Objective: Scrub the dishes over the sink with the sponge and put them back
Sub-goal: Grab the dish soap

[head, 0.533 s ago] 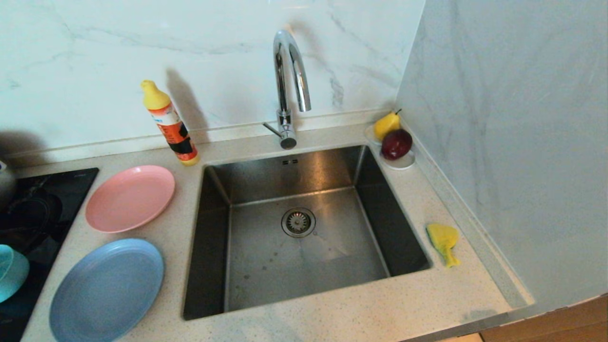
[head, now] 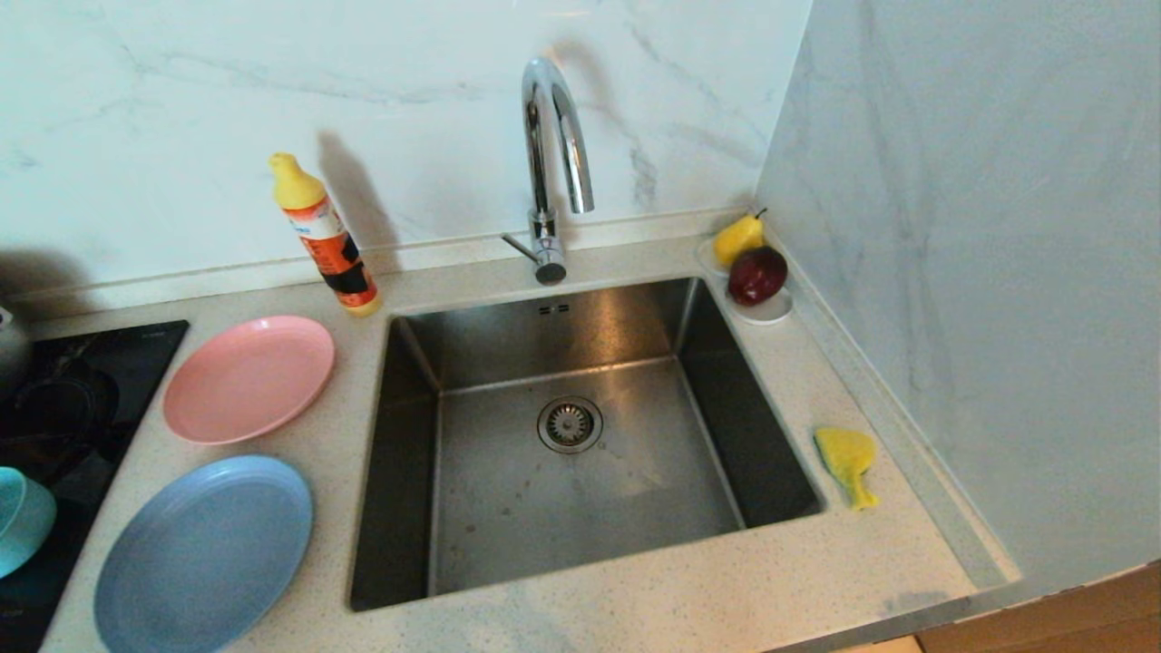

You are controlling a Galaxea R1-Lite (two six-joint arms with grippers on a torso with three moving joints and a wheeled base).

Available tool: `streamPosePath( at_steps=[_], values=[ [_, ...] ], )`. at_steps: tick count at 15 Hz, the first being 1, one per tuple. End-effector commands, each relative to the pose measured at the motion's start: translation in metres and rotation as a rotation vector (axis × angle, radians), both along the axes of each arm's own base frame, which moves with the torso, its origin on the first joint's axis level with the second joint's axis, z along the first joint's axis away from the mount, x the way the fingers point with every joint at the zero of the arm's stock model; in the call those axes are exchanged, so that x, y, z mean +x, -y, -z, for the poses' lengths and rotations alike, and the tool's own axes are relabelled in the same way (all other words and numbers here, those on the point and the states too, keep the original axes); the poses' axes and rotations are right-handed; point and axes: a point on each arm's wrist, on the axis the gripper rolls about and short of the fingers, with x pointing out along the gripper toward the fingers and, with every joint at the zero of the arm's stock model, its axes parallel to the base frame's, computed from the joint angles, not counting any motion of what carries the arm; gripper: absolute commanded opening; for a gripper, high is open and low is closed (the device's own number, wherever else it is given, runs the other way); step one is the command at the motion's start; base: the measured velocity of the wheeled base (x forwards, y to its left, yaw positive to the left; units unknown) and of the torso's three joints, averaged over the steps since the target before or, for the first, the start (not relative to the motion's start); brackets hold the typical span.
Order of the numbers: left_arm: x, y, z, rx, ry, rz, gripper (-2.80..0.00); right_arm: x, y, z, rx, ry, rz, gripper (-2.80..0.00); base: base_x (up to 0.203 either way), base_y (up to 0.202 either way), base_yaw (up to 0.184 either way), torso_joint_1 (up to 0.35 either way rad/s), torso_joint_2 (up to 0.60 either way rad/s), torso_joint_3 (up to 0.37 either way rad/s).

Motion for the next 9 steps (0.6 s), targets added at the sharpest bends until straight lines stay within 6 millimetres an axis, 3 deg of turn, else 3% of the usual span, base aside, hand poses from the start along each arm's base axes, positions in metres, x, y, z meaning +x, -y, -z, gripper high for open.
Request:
streamPosePath(
  at_steps=[1,9],
  values=[
    [0.0015,0.0,0.005,0.0,-0.019,-0.001,-2.8,0.0,0.0,-0.0001,0.0,0.001,-0.001,-2.8,0.0,0.0,0.0,0.0,0.0,0.0],
    [0.0015,0.0,0.0047,-0.003,-0.016,0.0,-2.8,0.0,0.0,-0.0001,0.0,0.0,-0.001,-2.8,0.0,0.0,0.0,0.0,0.0,0.0]
  ],
)
